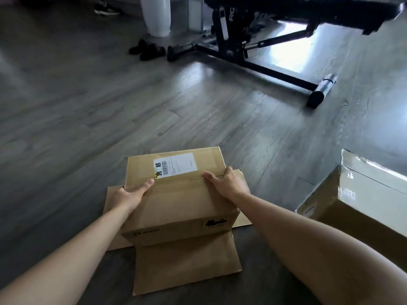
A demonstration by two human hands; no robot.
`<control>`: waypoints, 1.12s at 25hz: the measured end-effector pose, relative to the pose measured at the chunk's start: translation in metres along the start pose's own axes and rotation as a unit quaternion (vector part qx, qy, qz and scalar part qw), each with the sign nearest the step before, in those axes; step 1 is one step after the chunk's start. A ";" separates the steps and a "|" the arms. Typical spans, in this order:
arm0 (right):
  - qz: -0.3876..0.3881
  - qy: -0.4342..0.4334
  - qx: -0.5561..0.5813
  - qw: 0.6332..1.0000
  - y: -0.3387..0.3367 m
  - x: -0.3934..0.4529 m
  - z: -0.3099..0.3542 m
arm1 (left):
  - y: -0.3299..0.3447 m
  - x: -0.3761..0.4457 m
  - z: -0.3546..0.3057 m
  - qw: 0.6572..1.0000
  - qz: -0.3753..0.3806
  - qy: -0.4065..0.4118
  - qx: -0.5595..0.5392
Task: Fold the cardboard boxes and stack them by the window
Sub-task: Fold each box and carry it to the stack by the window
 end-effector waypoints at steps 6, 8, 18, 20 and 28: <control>-0.038 -0.018 0.004 0.999 -0.022 -0.004 -0.011 | -0.002 -0.025 -0.014 0.999 0.001 0.027 -0.028; -0.063 -0.032 0.028 0.997 -0.037 -0.002 -0.004 | -0.009 -0.027 -0.030 0.998 -0.015 0.044 -0.033; -0.135 -0.188 0.225 0.946 -0.118 0.005 0.031 | -0.044 -0.040 -0.099 0.955 -0.053 0.251 -0.147; -0.126 -0.216 0.191 0.949 -0.116 0.006 0.029 | -0.044 -0.039 -0.091 0.957 -0.055 0.243 -0.148; -0.083 -0.168 0.157 0.970 -0.041 -0.007 -0.022 | -0.024 -0.045 -0.007 0.984 -0.088 0.158 0.009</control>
Point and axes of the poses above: each hand's wrist, its own x-axis towards the middle knuckle, its own y-axis out of the palm, z = x × y, the point moved 2 cm from there along x, towards the middle knuckle, and after that the axes turned 7 degrees about -x, right-handed, at the moved point
